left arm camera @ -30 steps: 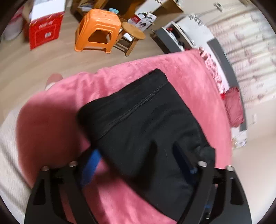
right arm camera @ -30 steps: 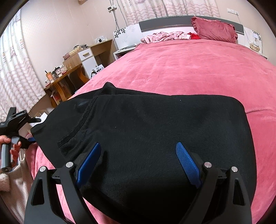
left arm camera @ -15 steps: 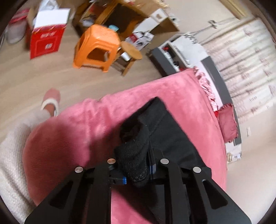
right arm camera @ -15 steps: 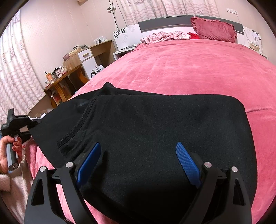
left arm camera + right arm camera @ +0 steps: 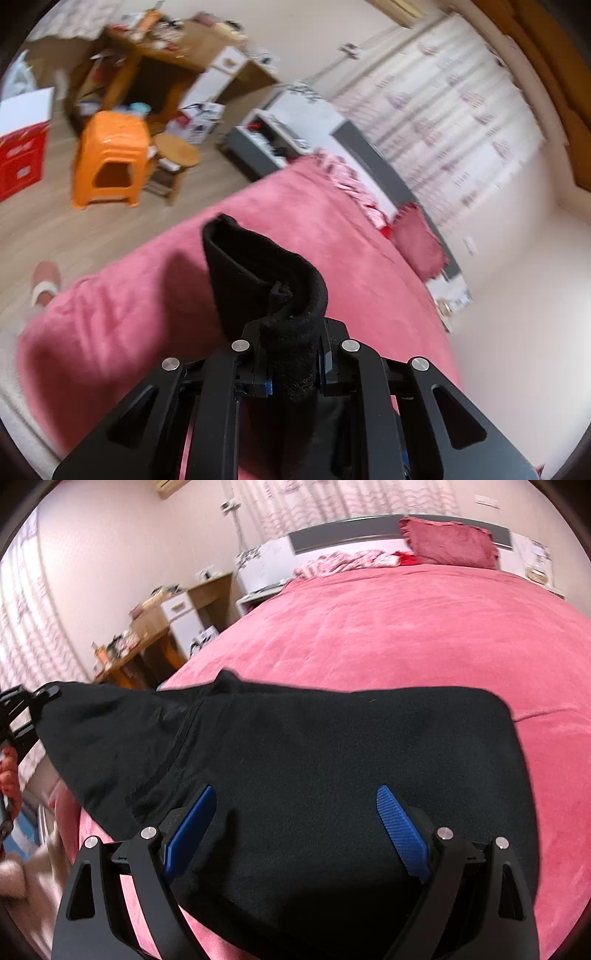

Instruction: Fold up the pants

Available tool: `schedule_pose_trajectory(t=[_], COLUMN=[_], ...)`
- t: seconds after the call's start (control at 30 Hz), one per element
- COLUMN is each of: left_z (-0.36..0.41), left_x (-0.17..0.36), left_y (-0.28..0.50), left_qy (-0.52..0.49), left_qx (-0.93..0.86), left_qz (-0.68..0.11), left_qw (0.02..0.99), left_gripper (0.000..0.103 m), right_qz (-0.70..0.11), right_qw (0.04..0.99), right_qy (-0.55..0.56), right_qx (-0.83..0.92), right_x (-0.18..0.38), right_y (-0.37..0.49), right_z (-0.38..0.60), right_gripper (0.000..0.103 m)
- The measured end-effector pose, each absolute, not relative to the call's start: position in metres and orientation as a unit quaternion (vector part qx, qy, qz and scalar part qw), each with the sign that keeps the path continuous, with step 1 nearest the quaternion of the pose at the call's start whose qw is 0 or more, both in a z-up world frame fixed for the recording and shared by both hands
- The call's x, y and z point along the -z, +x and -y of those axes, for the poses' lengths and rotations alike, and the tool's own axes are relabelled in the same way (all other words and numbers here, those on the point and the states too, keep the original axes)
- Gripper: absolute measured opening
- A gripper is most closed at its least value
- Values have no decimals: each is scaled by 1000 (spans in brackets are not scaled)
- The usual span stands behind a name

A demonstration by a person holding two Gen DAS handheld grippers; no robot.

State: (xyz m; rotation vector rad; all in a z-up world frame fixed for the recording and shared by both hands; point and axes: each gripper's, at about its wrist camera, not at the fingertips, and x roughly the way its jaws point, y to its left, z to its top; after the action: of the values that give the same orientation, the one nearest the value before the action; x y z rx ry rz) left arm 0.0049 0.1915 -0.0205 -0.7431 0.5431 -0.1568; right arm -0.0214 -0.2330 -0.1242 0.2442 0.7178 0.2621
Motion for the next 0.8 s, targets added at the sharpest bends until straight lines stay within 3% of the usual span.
schedule_pose_trajectory(t=[0.37, 0.8], left_z=[-109, -11], left_x=[-28, -28], left_y=[12, 15], left_qy=[-278, -208], left_qx=[199, 313], left_qz=[-234, -274], left_qw=[910, 885], left_gripper=[15, 15], right_qz=[-346, -343], right_qw=[932, 930], right_qy=[102, 127], right_qx=[-32, -35], right_x=[117, 115], right_y=[-26, -27], right_z=[245, 262], right_gripper=[89, 89])
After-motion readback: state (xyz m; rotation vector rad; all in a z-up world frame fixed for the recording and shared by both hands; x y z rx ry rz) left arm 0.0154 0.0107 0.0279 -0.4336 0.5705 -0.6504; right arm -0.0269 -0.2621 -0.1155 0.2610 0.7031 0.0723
